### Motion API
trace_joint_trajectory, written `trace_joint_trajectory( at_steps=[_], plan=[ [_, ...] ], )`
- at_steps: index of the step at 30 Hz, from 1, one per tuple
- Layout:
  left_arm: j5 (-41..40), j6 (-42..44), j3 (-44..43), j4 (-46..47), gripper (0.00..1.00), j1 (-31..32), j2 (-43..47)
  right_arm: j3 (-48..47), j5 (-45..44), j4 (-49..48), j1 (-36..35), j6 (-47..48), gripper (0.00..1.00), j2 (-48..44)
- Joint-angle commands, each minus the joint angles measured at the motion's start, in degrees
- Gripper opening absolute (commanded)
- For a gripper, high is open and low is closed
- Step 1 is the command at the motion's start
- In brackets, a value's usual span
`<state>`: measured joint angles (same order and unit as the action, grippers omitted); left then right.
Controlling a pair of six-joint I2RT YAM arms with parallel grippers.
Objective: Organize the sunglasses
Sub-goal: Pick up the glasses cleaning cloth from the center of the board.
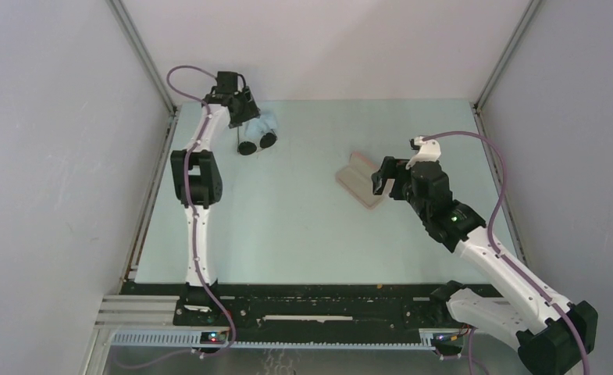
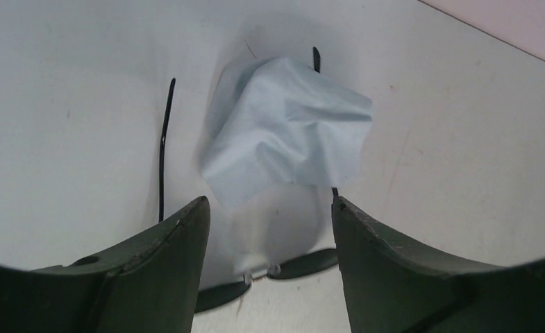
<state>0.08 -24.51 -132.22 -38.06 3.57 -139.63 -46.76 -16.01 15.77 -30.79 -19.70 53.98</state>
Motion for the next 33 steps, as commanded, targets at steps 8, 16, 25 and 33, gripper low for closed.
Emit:
trace_joint_trajectory(
  at_steps=[8,16,25,33],
  plan=[
    [3.2,-2.5,-6.9,4.4,0.63,-1.9,-8.5,-0.1,-0.6,-1.4,-0.2,-2.8,0.96,2.9],
    [7.7,-6.2,-7.9,5.4,0.55,-3.4,-10.5,-0.1,0.3,-3.3,-0.2,-3.1,0.97,4.9],
    [9.5,-7.4,-7.1,4.8,0.52,-3.3,-11.1,-0.1,0.8,-2.9,-0.1,-3.9,0.96,5.6],
    [9.1,-7.1,-6.8,4.2,0.13,-3.2,-9.7,-0.1,1.1,-2.5,-0.1,-4.6,0.96,4.1]
  ],
)
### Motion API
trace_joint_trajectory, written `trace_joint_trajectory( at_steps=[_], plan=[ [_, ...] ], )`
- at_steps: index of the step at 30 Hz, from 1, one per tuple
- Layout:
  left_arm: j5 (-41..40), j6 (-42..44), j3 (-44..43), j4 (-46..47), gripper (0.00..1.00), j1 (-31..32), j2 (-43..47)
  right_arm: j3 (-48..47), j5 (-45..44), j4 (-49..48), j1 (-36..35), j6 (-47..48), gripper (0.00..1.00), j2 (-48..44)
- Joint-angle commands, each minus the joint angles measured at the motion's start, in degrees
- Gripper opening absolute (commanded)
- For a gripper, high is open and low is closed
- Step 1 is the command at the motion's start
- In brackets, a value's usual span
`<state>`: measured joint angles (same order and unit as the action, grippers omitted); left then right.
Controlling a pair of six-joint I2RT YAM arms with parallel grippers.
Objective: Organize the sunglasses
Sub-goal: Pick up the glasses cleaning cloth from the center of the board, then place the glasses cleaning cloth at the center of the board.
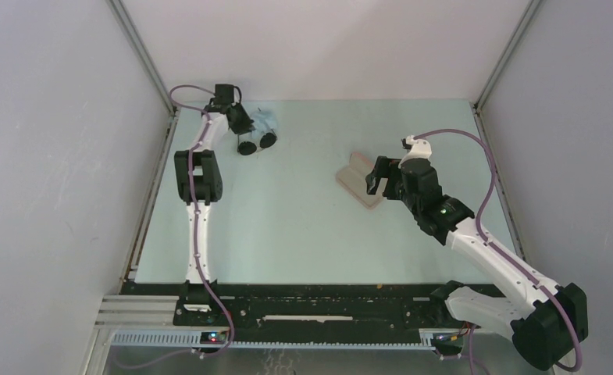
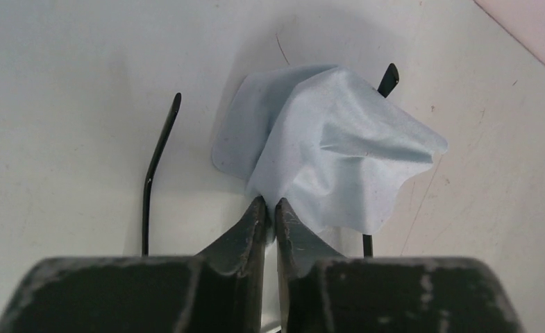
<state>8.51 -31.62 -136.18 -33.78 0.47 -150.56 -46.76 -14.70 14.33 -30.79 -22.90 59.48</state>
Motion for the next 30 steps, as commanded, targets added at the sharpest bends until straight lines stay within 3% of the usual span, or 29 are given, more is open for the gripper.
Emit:
trace_joint_trajectory(
  at_steps=[1,4,12,16,19,23,26,30],
  plan=[
    [0.8,0.0,-2.7,-0.1,0.09,-0.1,2.3,-0.1,0.1,-1.1,-0.1,-1.4,0.96,-1.8],
    [0.8,1.0,-2.4,0.1,0.0,0.6,6.8,-0.1,0.3,-0.9,-0.2,-1.4,0.96,-2.9],
    [1.1,5.3,-0.3,1.8,0.0,3.6,25.2,-0.1,0.6,0.8,-0.2,-2.7,0.95,-8.9],
    [2.8,8.8,5.5,-0.4,0.0,6.1,34.9,-0.1,0.6,2.7,-0.2,-3.0,0.95,-12.5],
    [5.2,10.5,14.9,-1.9,0.0,7.6,43.3,-0.8,1.5,5.1,-0.2,-3.1,0.95,-13.6],
    [5.4,9.8,33.8,2.9,0.0,11.4,56.4,-0.5,1.2,8.2,-0.4,-3.5,0.95,-15.2],
    [4.1,8.7,45.5,3.8,0.0,14.9,61.1,0.1,1.0,9.2,-0.5,-3.2,0.95,-16.4],
    [10.6,3.9,62.6,8.7,0.0,19.0,64.9,1.1,1.1,9.6,-0.5,-2.8,0.95,-18.0]
  ],
)
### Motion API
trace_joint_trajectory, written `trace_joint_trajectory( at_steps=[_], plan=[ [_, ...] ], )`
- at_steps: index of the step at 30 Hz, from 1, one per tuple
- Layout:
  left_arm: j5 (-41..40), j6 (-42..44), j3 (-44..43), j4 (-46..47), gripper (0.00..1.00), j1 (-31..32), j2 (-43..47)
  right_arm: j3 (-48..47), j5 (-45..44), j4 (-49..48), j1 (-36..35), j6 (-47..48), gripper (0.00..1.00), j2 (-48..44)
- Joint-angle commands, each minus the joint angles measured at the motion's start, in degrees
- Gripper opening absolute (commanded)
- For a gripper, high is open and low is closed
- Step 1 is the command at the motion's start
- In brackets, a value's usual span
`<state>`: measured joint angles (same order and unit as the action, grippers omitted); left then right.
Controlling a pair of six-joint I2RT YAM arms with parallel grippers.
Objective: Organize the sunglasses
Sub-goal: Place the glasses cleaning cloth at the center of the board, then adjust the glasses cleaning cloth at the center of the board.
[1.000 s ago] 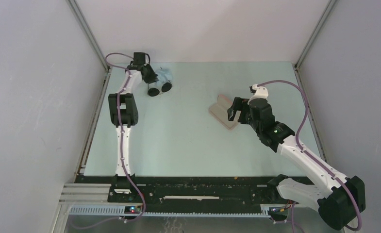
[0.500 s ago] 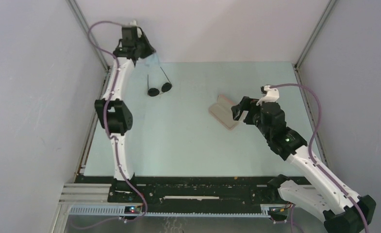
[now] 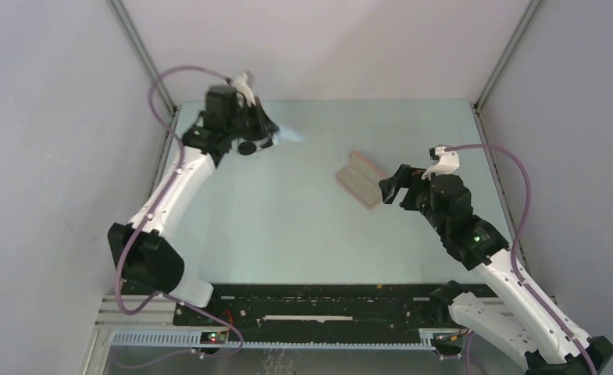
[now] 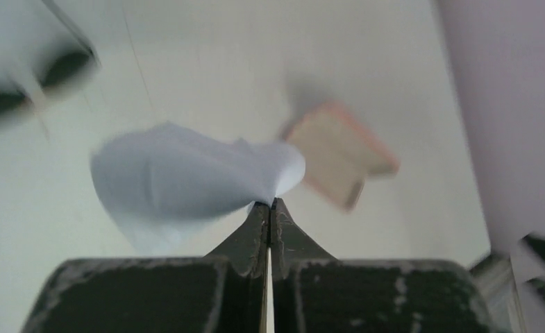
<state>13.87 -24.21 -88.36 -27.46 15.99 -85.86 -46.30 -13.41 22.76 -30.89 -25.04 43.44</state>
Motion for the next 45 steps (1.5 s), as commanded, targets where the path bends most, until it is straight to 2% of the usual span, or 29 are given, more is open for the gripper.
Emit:
trace_joint_trajectory(
  at_steps=[1,2,3,4,5,8,10,14,19,22,27,29,34,38,45],
  plan=[
    [5.3,-4.3,19.1,3.4,0.01,5.1,1.1,0.9,-0.2,1.3,-0.4,-0.4,0.95,-2.3],
    [5.0,-4.6,22.8,3.5,0.17,7.1,1.6,1.1,-0.4,1.5,-0.4,-0.4,0.95,-2.6],
    [5.5,-4.1,24.5,1.6,0.41,8.7,1.4,1.3,-0.5,1.7,-0.4,-0.3,0.95,-3.0],
    [6.1,-3.0,24.3,-2.3,0.57,9.9,0.5,1.5,-0.5,1.7,-0.4,-0.2,0.95,-3.3],
    [6.0,-1.6,23.2,-6.1,0.66,10.1,-0.1,1.7,-0.2,1.7,-0.4,0.0,0.95,-3.3],
    [-1.2,2.2,17.2,-15.3,0.81,9.7,1.3,1.8,1.8,0.8,-0.5,1.0,0.96,-2.6],
    [-3.9,2.6,14.4,-16.4,0.85,8.7,3.5,1.8,3.4,-0.1,-0.7,1.5,0.96,-1.4],
    [-5.0,-0.5,14.5,-15.7,0.81,5.2,2.4,1.8,3.5,-1.8,-2.5,0.5,0.96,0.9],
    [-8.3,-5.1,20.9,-11.0,0.75,3.9,0.1,1.8,0.2,-4.5,-10.0,-0.9,0.96,5.2],
    [-10.0,-4.9,22.9,-8.8,0.58,3.9,-2.7,1.8,-8.8,-6.3,-16.5,-2.6,0.95,9.7],
    [-10.6,-4.5,21.7,-7.0,0.53,3.8,-10.8,-1.4,-19.2,-4.7,-25.5,-1.9,0.96,18.4],
    [-11.7,-5.8,21.7,-6.1,0.47,3.8,-12.7,-3.1,-20.7,-3.0,-26.5,-3.7,0.97,20.4],
    [-13.1,-8.0,22.9,-3.2,0.36,3.8,-15.3,-5.8,-16.6,0.9,-26.3,-7.1,0.96,22.9],
    [-12.7,-8.7,22.8,-2.9,0.31,3.9,-17.7,-5.8,-17.1,1.7,-26.3,-7.7,0.96,23.4],
    [-16.6,-11.1,23.9,-3.5,0.31,3.9,-19.5,-5.8,-17.8,1.9,-26.2,-7.2,0.96,23.7]
  ],
)
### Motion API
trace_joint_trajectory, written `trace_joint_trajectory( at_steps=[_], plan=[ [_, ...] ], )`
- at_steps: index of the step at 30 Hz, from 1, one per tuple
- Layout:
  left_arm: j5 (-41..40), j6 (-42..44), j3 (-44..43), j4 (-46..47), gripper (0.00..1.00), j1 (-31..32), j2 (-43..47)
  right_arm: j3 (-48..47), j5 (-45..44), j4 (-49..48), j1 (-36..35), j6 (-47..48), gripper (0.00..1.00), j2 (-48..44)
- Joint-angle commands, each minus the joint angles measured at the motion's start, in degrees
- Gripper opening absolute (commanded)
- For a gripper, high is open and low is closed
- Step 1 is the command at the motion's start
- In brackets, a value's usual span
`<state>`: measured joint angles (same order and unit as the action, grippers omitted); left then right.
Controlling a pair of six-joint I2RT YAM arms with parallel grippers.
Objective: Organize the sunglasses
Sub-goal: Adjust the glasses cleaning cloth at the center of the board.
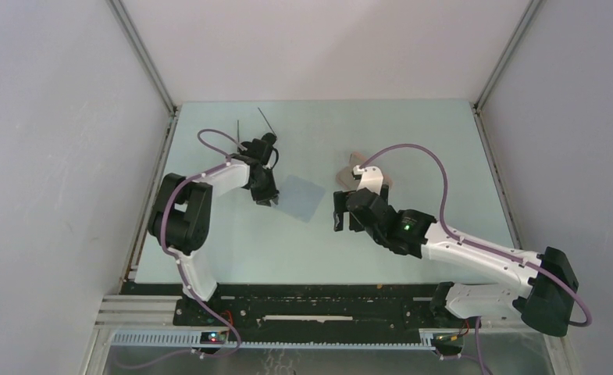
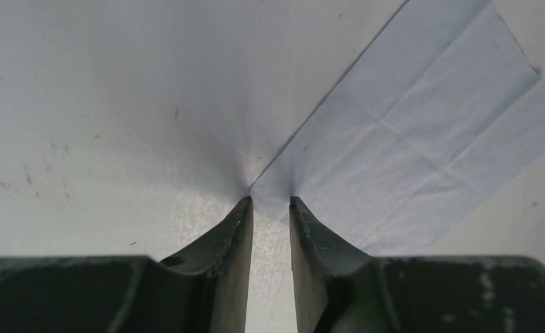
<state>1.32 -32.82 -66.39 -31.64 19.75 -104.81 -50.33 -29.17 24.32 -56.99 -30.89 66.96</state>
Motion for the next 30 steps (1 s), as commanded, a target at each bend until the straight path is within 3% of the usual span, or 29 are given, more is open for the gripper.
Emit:
trace_joint_trajectory(
  at_steps=[1,4,11,18,23,27,30],
  plan=[
    [-4.1,-2.7,2.4,1.3,0.27,0.2,-0.4,-1.8,-2.2,0.3,-0.1,-1.5,0.96,0.2],
    [-4.3,-3.4,3.1,1.7,0.01,0.6,-0.2,-1.8,-2.1,0.1,-0.2,-1.5,0.96,0.4],
    [-6.1,-5.7,7.4,1.6,0.0,3.5,3.4,-1.8,-1.1,0.2,-0.1,-1.3,0.97,0.3],
    [-3.2,-11.6,17.6,2.9,0.0,7.2,11.8,-1.3,3.8,-0.9,0.0,0.5,0.97,2.3],
    [-1.8,-14.2,21.3,-0.6,0.36,9.1,18.0,-1.1,7.5,-2.0,-0.1,3.4,0.98,3.2],
    [-5.8,-13.5,19.2,-3.3,0.38,8.7,26.2,-0.4,10.5,-3.7,0.1,3.1,0.98,3.8],
    [-7.7,-9.5,14.5,-1.8,0.36,7.3,24.7,-0.4,12.5,-4.4,0.6,2.0,0.97,5.1]
  ],
)
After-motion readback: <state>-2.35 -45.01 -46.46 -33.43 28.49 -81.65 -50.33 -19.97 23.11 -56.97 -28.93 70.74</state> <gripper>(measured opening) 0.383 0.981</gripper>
